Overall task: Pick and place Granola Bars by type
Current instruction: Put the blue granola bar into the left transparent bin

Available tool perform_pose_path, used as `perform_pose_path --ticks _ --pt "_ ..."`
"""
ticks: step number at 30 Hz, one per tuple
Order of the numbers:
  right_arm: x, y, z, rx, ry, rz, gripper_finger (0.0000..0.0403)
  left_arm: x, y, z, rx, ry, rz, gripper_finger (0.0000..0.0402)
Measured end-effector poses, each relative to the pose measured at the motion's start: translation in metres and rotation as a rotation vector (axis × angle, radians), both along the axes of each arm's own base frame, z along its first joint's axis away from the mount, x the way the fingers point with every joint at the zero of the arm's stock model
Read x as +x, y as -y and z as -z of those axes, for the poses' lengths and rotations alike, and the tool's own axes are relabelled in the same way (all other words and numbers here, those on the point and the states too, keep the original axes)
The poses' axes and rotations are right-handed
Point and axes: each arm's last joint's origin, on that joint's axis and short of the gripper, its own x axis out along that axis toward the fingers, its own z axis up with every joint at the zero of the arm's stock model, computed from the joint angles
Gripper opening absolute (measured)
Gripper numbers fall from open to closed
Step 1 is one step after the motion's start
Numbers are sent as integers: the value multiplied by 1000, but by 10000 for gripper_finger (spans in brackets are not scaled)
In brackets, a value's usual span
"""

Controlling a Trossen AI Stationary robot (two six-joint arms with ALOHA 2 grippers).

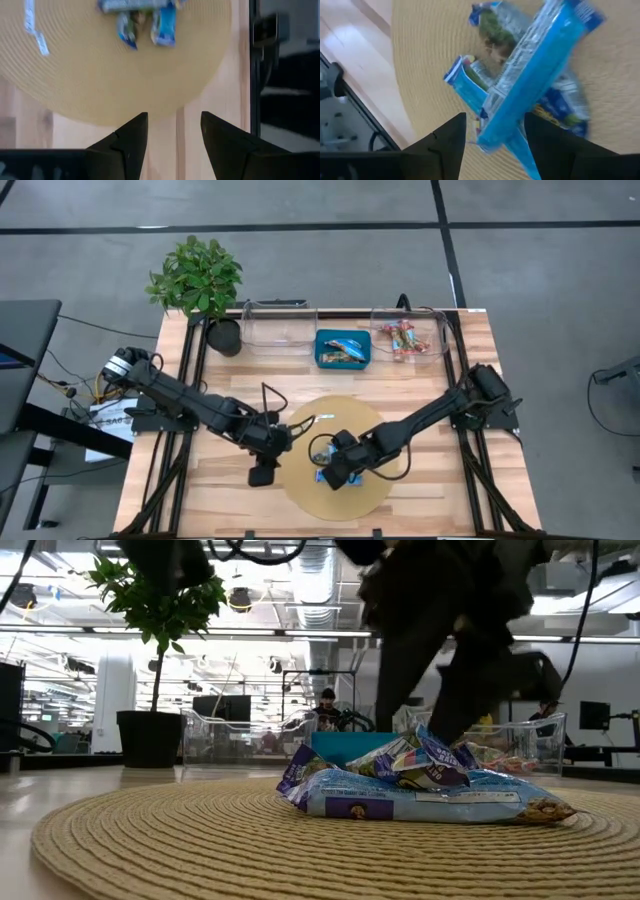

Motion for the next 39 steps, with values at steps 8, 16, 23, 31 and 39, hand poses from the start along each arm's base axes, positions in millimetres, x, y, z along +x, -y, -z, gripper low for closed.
perform_pose_path --ticks 8,16,23,31,39 --pt "9 8 13 35 -36 61 187 -6 5 1 18 -28 52 176" --pt "18 21 22 68 -66 78 153 -8 5 2 23 -42 67 176" --pt "20 29 18 50 -50 57 100 -8 5 2 28 -45 67 176" --pt "41 29 -35 21 163 -55 43 -8 1 -3 65 3 21 176" --pt "27 60 -99 -114 321 -136 35 -13 -17 -36 124 243 -216 176"
